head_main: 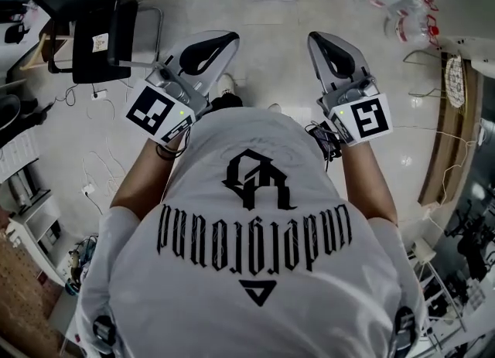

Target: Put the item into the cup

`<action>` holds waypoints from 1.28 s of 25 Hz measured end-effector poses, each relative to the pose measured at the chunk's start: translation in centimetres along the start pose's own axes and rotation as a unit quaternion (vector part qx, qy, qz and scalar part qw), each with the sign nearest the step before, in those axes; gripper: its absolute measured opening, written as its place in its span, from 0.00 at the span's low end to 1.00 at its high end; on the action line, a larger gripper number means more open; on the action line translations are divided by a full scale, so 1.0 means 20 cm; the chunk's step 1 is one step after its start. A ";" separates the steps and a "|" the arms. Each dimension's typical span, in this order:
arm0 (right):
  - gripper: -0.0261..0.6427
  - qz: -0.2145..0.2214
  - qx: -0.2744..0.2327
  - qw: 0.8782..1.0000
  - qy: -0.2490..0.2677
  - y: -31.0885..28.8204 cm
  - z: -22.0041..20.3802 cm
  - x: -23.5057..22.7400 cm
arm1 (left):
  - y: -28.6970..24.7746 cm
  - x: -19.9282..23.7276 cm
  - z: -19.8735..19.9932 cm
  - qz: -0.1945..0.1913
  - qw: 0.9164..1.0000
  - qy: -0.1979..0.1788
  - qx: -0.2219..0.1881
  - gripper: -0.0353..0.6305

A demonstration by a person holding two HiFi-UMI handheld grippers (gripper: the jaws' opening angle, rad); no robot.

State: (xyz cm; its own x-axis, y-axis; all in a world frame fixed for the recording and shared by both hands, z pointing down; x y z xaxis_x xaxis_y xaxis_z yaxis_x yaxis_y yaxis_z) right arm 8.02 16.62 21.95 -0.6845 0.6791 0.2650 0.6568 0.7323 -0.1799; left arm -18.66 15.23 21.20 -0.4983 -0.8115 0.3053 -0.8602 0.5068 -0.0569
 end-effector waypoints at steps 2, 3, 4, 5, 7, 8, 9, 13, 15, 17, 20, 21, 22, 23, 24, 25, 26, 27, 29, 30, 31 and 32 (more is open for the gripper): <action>0.06 0.009 -0.005 1.000 -0.001 0.11 -0.01 0.00 | -0.03 -0.11 -0.03 0.007 1.000 0.000 -0.004 0.08; 0.06 0.013 -0.007 1.000 -0.002 0.16 -0.02 -0.01 | -0.04 -0.17 -0.05 0.010 1.000 0.000 -0.005 0.08; 0.06 0.016 -0.008 1.000 -0.003 0.22 -0.03 -0.01 | -0.06 -0.23 -0.07 0.013 1.000 0.000 -0.006 0.08; 0.06 0.018 -0.009 1.000 -0.004 0.28 -0.04 -0.01 | -0.07 -0.28 -0.09 0.016 1.000 0.000 -0.007 0.07; 0.06 0.024 -0.011 1.000 -0.005 0.38 -0.06 0.00 | -0.08 -0.38 -0.13 0.024 1.000 0.000 -0.010 0.08; 0.06 0.028 -0.013 1.000 -0.005 0.42 -0.06 0.01 | -0.08 -0.43 -0.15 0.028 1.000 0.000 -0.012 0.07; 0.06 0.032 -0.014 0.999 -0.005 0.47 -0.07 0.02 | -0.08 -0.47 -0.16 0.032 0.999 -0.001 -0.014 0.08; 0.06 0.044 -0.017 0.999 -0.008 0.62 -0.10 0.04 | -0.09 -0.62 -0.21 0.046 0.999 -0.005 -0.020 0.08; 0.06 0.047 -0.015 0.999 -0.010 0.67 -0.11 0.05 | -0.09 -0.68 -0.22 0.050 0.998 -0.004 -0.022 0.08; 0.06 0.051 -0.014 0.999 -0.010 0.71 -0.11 0.07 | -0.09 -0.71 -0.23 0.052 0.998 -0.005 -0.023 0.08; 0.06 0.054 -0.013 0.998 -0.010 0.77 -0.08 0.10 | -0.08 -0.76 -0.24 0.055 0.998 -0.007 -0.026 0.07; 0.06 0.054 -0.014 0.998 -0.011 0.79 -0.08 0.10 | -0.08 -0.76 -0.24 0.056 0.998 -0.006 -0.026 0.07; 0.06 0.053 -0.015 0.998 -0.013 0.80 -0.07 0.10 | -0.08 -0.77 -0.24 0.056 0.998 -0.006 -0.026 0.07; 0.06 0.052 -0.017 0.998 -0.014 0.81 -0.06 0.10 | -0.08 -0.77 -0.24 0.056 0.998 -0.005 -0.026 0.07; 0.06 0.051 -0.019 0.998 -0.015 0.82 -0.06 0.10 | -0.08 -0.78 -0.24 0.057 0.998 -0.005 -0.026 0.08; 0.06 0.051 -0.020 0.998 -0.016 0.83 -0.06 0.10 | -0.08 -0.78 -0.24 0.058 0.998 -0.006 -0.026 0.08; 0.06 0.052 -0.019 0.998 -0.016 0.84 -0.06 0.10 | -0.08 -0.79 -0.25 0.059 0.998 -0.005 -0.027 0.08; 0.06 0.052 -0.017 0.998 -0.016 0.84 -0.07 0.10 | -0.08 -0.80 -0.25 0.060 0.998 -0.004 -0.028 0.07; 0.06 0.053 -0.015 0.998 -0.017 0.85 -0.07 0.10 | -0.07 -0.81 -0.26 0.060 0.998 -0.003 -0.029 0.07; 0.06 0.054 -0.015 0.998 -0.017 0.85 -0.07 0.10 | -0.06 -0.82 -0.26 0.060 0.998 -0.003 -0.028 0.08; 0.06 0.054 -0.015 0.998 -0.017 0.85 -0.07 0.11 | -0.06 -0.82 -0.27 0.061 0.998 -0.002 -0.028 0.07; 0.06 0.055 -0.016 0.998 -0.018 0.85 -0.07 0.11 | -0.06 -0.82 -0.27 0.062 0.998 -0.001 -0.029 0.08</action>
State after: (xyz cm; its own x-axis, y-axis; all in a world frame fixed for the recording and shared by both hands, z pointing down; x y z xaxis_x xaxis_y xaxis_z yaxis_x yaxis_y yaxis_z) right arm 18.15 30.46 20.89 -0.6188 0.7565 0.2117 0.7374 0.6523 -0.1755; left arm -8.86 29.58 21.41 -0.6004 -0.7423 0.2973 -0.7845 0.6188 -0.0394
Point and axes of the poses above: the fingertips, and each gripper's own axes: y backward along the fingers, x to its left, z out of its top, the point moved 10 cm from there along y, backward along the fingers, and after that the axes turned 11 degrees about y, right-handed, at the moved point
